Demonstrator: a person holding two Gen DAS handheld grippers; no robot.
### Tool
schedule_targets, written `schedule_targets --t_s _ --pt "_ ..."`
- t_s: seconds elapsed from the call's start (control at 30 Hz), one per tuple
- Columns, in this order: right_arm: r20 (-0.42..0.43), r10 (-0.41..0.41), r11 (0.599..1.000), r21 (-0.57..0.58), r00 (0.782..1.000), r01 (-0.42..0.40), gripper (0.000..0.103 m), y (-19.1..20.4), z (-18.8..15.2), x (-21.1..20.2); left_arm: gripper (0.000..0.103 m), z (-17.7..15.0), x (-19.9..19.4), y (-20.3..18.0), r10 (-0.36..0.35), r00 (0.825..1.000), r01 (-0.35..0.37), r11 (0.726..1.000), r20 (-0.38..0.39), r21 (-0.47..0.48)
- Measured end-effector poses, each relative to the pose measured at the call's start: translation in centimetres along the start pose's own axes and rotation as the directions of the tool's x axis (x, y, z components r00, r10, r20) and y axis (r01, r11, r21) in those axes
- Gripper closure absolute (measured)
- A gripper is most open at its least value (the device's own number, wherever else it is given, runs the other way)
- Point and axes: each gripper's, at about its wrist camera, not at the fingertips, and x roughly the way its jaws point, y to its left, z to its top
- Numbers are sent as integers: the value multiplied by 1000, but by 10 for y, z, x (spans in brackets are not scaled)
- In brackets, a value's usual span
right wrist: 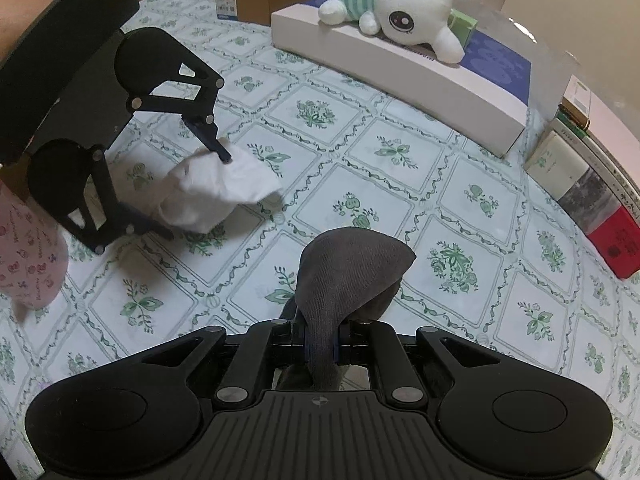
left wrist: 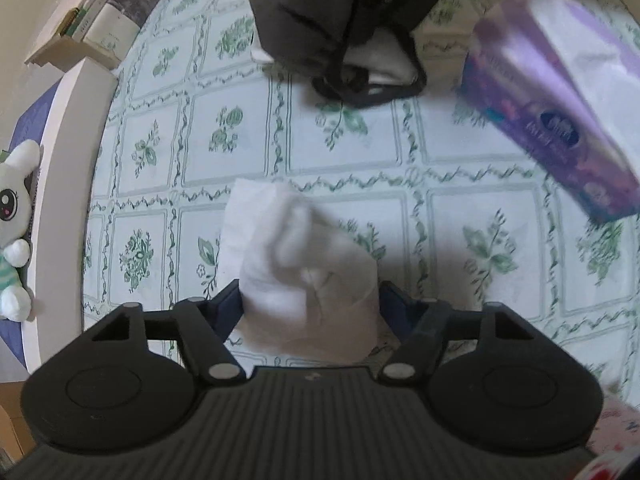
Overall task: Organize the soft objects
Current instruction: 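Grasp the white cloth with the left tool while the right tool holds the grey cloth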
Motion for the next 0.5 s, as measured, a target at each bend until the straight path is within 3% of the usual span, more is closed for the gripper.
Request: schedule_targets --t_s 0.13,0.2,0.4,0.5 --pt "-10 -8 1000 -17 1000 8 93 -1 0 3 44 -2 0 5 -23 1000 24 999 7 -40" --pt "-10 -9 1000 -16 1000 9 93 -1 -1 3 58 -2 0 8 -27 1000 28 998 5 -65" --pt "-14 -18 1000 -24 1000 18 93 3 -4 1 84 0 -2 11 3 1000 -6 994 -24 -112" --pt "-22 -29 999 -30 999 28 93 6 -5 -3 87 0 -9 12 28 999 -32 990 -30 -139"
